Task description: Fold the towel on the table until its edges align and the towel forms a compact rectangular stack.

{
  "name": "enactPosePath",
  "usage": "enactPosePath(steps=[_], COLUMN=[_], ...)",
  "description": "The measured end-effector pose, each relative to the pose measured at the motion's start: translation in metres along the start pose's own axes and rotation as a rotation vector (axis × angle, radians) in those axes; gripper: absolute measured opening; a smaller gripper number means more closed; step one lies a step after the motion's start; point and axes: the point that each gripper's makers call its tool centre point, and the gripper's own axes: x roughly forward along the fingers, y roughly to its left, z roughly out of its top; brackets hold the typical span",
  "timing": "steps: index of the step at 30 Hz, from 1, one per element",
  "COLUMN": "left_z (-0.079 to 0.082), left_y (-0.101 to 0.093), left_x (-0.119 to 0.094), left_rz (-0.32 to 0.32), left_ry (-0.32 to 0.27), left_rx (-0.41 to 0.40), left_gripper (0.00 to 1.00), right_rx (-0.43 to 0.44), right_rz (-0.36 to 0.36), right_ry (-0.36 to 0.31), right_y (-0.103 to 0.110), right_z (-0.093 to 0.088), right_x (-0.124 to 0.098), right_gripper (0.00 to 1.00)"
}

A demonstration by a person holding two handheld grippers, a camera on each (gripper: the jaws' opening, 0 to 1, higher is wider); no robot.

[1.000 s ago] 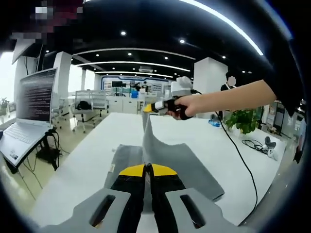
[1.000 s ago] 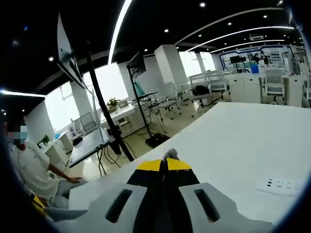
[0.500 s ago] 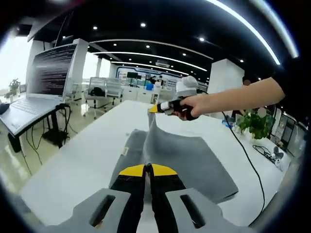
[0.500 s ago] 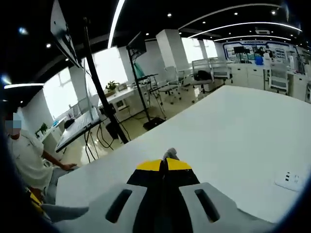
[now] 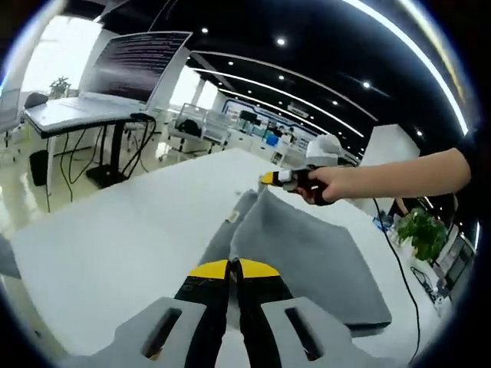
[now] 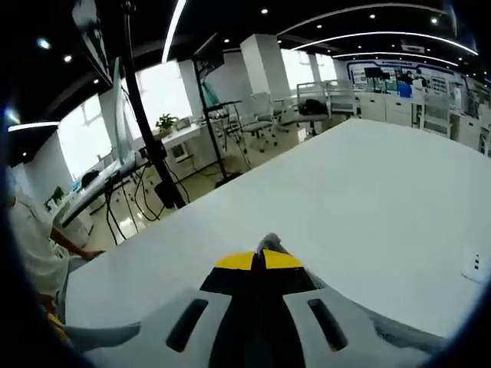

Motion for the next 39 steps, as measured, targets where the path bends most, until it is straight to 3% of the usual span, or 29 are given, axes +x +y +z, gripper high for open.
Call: enactPosePath(steps=[12, 16, 20, 25, 34, 39], left_z=[-0.023, -0.022, -0.021, -0.02, -0.019, -0.022], left_y=[0.016, 0.008, 0.013, 0.02, 0.025, 0.028], left_x=[0.006, 0.012, 0.017, 0.023, 0.027, 0.026], left_rz=[0.036, -0.041, -0.004, 0.039, 0.048, 0.048], left_ry=[0.022, -0.004, 0.017, 0.04, 0.087, 0.103], left_rx=[-0.057, -0.16, -0.107, -0.035, 0.112, 0.128], left_gripper=[0.04, 0.05, 0.13, 0.15, 0.2, 0.2], right_rx=[-0.039, -0.052, -0.07, -0.1, -0.086, -0.083], right_rz=[0.028, 0.046, 0.049, 0.06, 0.015, -0.02], right_ry=[0.007, -0.02, -0.029, -0.027, -0.01, 0.008], right_y=[0.007, 0.01, 0.013, 0.011, -0.014, -0.027], right_z=[-0.017, -0.014, -0.011, -0.013, -0.024, -0.034], right_x=[0.014, 0.011, 0.009, 0.004, -0.024, -0.044], right_gripper=[0.01, 0.05, 0.12, 0.16, 0.2, 0.25])
